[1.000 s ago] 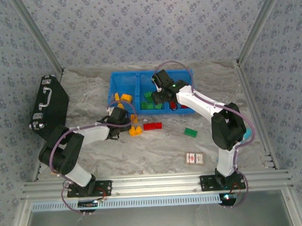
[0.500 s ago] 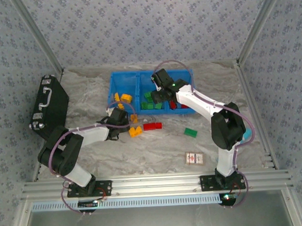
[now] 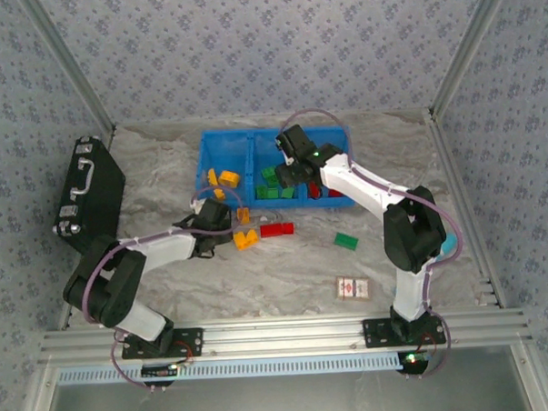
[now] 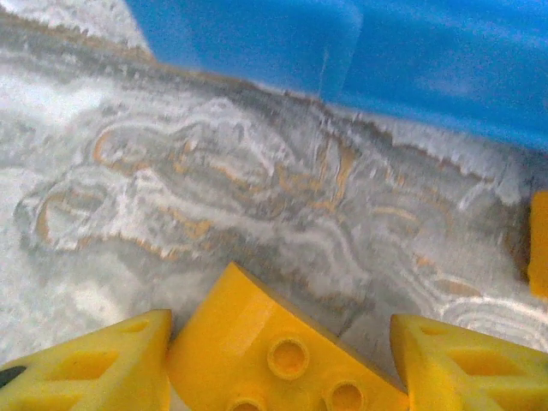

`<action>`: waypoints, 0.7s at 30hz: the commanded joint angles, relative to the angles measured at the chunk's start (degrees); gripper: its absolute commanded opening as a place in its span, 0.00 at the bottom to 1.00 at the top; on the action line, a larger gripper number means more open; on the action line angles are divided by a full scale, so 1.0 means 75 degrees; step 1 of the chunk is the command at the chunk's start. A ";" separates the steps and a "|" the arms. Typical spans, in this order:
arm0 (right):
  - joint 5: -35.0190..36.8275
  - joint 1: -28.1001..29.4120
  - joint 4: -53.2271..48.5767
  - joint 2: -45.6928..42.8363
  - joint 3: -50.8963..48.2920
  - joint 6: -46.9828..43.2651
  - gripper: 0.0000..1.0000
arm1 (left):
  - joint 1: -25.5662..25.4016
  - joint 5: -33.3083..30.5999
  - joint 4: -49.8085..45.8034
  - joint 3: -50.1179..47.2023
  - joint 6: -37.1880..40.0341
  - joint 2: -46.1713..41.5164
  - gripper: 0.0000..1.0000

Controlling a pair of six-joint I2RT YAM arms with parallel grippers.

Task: Sort the legos into containers by color
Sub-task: Pick up the lego from the center of the table.

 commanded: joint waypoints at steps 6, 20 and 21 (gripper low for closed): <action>0.0167 -0.0062 -0.0086 -0.0220 -0.0198 -0.0104 0.57 | -0.0060 0.0196 -0.2072 0.0283 -0.0054 -0.1006 0.61; 0.0277 -0.0004 -0.0138 -0.0909 -0.0746 0.0000 0.57 | 0.0066 -0.0171 -0.2466 0.1859 0.0638 -0.1406 0.61; 0.0323 0.0024 -0.0161 -0.1024 -0.0847 0.0052 0.57 | 0.0110 -0.0170 -0.2435 0.2045 0.0726 -0.1294 0.62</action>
